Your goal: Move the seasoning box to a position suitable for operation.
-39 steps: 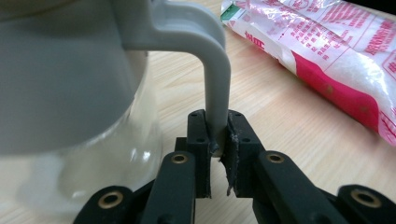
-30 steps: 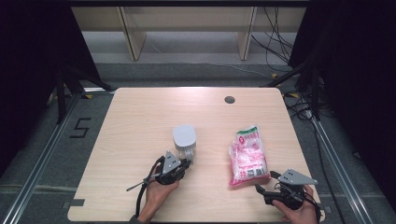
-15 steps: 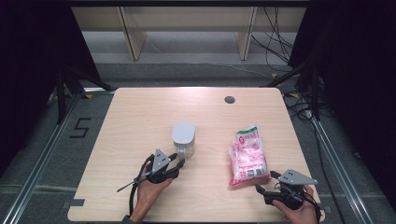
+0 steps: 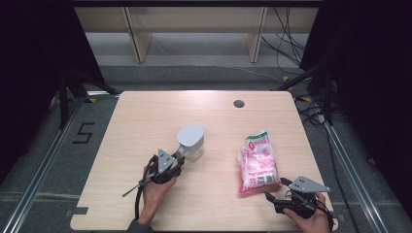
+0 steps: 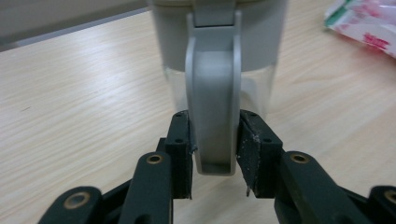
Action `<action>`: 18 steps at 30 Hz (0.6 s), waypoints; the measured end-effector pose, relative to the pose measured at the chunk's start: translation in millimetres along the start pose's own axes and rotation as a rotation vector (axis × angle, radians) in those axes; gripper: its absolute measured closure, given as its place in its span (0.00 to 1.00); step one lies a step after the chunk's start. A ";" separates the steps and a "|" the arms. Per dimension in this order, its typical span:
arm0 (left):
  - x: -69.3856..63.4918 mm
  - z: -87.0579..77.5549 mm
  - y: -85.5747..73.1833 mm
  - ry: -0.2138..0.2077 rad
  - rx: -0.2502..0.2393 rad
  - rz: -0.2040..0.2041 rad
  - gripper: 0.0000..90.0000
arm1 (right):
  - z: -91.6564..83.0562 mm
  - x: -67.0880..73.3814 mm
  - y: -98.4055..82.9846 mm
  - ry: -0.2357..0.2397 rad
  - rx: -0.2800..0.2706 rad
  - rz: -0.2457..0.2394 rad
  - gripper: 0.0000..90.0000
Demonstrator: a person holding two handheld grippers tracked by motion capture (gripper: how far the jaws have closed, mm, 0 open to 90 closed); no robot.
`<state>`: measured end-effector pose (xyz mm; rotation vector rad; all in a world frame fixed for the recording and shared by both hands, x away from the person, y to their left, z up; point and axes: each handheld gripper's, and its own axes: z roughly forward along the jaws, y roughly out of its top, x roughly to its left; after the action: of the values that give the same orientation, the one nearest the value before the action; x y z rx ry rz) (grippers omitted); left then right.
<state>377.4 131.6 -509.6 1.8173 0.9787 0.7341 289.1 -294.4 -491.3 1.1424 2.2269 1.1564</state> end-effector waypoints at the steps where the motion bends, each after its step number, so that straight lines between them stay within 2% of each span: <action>1: 1.8 0.1 0.1 0.018 0.010 -0.014 0.75 | -1.9 3.1 0.0 0.011 0.017 0.032 0.25; 2: 2.3 1.9 0.1 0.018 0.003 -0.026 0.75 | -1.3 0.3 0.1 0.012 0.008 0.001 0.25; 3: 3.8 3.2 0.3 0.026 0.004 -0.026 0.75 | -0.7 -0.5 -0.1 0.004 0.007 -0.008 0.25; 5: 5.7 7.9 1.9 0.047 0.009 -0.034 0.75 | -0.1 -1.1 -0.1 0.014 0.006 0.004 0.25; 6: 6.2 8.8 2.9 0.062 0.017 -0.034 0.75 | 0.3 -1.3 -0.2 0.014 0.003 -0.007 0.25; 7: 6.6 11.9 3.2 0.070 0.009 -0.053 0.75 | -0.3 -1.0 -0.4 0.013 0.005 0.002 0.25; 8: 10.3 14.1 4.0 0.071 0.007 -0.036 0.76 | -0.5 -0.7 -0.5 0.009 0.003 0.006 0.25; 10: 14.8 17.4 4.5 0.086 0.016 -0.073 0.77 | 0.3 -1.2 -0.2 0.016 0.003 -0.007 0.25; 12: 18.6 20.5 5.3 0.117 0.022 -0.077 0.78 | -1.1 -0.6 -0.5 0.010 0.010 -0.002 0.25; 13: 20.5 21.9 5.9 0.119 0.024 -0.073 0.78 | -0.6 -0.7 -0.6 0.015 0.003 0.000 0.25; 14: 18.7 22.2 5.5 0.124 0.037 -0.111 0.79 | 0.0 -1.1 -0.3 0.018 0.003 -0.001 0.25; 15: 19.0 22.5 5.6 0.126 0.036 -0.097 0.79 | -0.2 -0.4 -0.1 0.014 0.009 0.005 0.25; 18: 21.4 22.1 2.6 0.106 0.014 -0.101 0.79 | -1.4 0.0 -0.2 0.011 0.011 -0.002 0.25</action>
<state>406.8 139.6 -514.5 1.7411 1.1389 0.7688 288.2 -295.2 -490.6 1.1408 2.2442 1.1538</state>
